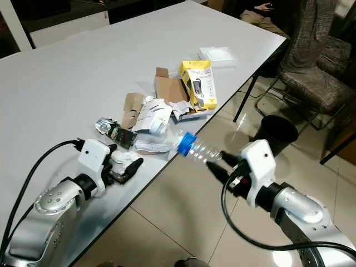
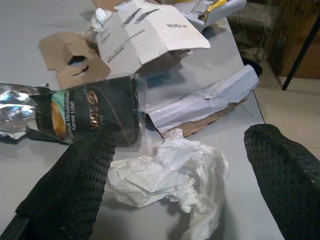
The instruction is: Picking trash to rubbish bin
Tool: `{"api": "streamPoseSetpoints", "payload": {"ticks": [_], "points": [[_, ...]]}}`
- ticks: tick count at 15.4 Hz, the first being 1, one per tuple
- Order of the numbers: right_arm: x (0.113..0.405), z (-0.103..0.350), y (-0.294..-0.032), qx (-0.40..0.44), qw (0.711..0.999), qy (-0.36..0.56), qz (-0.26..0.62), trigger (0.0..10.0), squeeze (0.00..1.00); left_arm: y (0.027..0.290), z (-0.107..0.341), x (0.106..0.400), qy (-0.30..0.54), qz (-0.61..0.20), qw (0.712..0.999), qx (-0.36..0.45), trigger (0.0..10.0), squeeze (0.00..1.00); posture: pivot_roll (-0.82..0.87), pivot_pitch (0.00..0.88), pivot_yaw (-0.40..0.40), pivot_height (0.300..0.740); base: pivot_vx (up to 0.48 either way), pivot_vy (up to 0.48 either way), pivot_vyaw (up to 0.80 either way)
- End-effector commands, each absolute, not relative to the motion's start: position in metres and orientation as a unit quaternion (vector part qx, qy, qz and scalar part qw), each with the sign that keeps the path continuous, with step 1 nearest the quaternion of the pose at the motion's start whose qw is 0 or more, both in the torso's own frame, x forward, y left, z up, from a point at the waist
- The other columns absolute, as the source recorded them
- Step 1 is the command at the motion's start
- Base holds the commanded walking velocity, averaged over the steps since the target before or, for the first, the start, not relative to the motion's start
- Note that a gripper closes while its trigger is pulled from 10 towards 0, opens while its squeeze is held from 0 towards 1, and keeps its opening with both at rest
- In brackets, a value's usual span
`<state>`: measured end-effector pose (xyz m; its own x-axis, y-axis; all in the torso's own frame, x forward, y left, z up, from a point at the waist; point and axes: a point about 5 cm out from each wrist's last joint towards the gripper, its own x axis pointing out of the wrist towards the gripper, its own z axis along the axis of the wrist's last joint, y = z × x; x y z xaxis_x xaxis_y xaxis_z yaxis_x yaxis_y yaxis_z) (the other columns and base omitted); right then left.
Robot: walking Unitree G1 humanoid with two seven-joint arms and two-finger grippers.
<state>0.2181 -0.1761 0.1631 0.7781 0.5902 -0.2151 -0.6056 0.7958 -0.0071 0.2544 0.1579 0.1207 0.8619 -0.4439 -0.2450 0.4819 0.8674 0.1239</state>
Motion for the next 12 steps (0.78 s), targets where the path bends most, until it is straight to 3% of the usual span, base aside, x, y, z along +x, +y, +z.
{"api": "streamPoseSetpoints", "payload": {"ticks": [1, 2, 4, 5, 6, 7, 12], "points": [[0.222, 0.167, -0.183, -0.043, 0.95, 0.09, 0.295, 10.0, 0.0, 0.155, 0.112, 0.253, 0.122, -0.254, 0.954, 0.103, 10.0, 0.34, -0.05, 0.103, -0.098, 0.74, 0.0, 0.0, 0.0], [0.222, 0.168, -0.183, -0.044, 0.951, 0.088, 0.293, 10.0, 0.0, 0.156, 0.105, 0.253, 0.139, -0.253, 0.949, 0.122, 10.0, 0.0, -0.06, 0.101, -0.095, 0.74, 0.0, 0.0, 0.0], [0.223, 0.169, -0.183, -0.043, 0.952, 0.085, 0.291, 10.0, 0.0, 0.161, 0.093, 0.252, 0.175, -0.247, 0.94, 0.156, 10.0, 0.0, -0.06, 0.096, -0.089, 0.74, 0.0, 0.0, 0.0], [0.222, 0.17, -0.183, -0.041, 0.952, 0.084, 0.293, 10.0, 0.0, 0.164, 0.091, 0.252, 0.185, -0.242, 0.939, 0.162, 7.8, 0.0, -0.06, 0.095, -0.088, 0.74, 0.0, 0.0, 0.0], [0.221, 0.171, -0.182, -0.039, 0.951, 0.083, 0.296, 10.0, 0.0, 0.166, 0.092, 0.254, 0.184, -0.238, 0.94, 0.16, 2.9, 0.0, -0.06, 0.096, -0.086, 0.74, 0.0, 0.0, 0.0], [0.221, 0.171, -0.181, -0.039, 0.95, 0.083, 0.297, 10.0, 0.0, 0.167, 0.094, 0.256, 0.181, -0.234, 0.942, 0.158, 0.0, 0.0, -0.06, 0.096, -0.086, 0.74, 0.0, 0.0, 0.0], [0.223, 0.17, -0.181, -0.037, 0.951, 0.082, 0.296, 10.0, 0.0, 0.168, 0.104, 0.257, 0.154, -0.232, 0.95, 0.141, 0.0, 0.0, -0.05, 0.096, -0.089, 0.74, 0.0, 0.0, 0.0]]}}
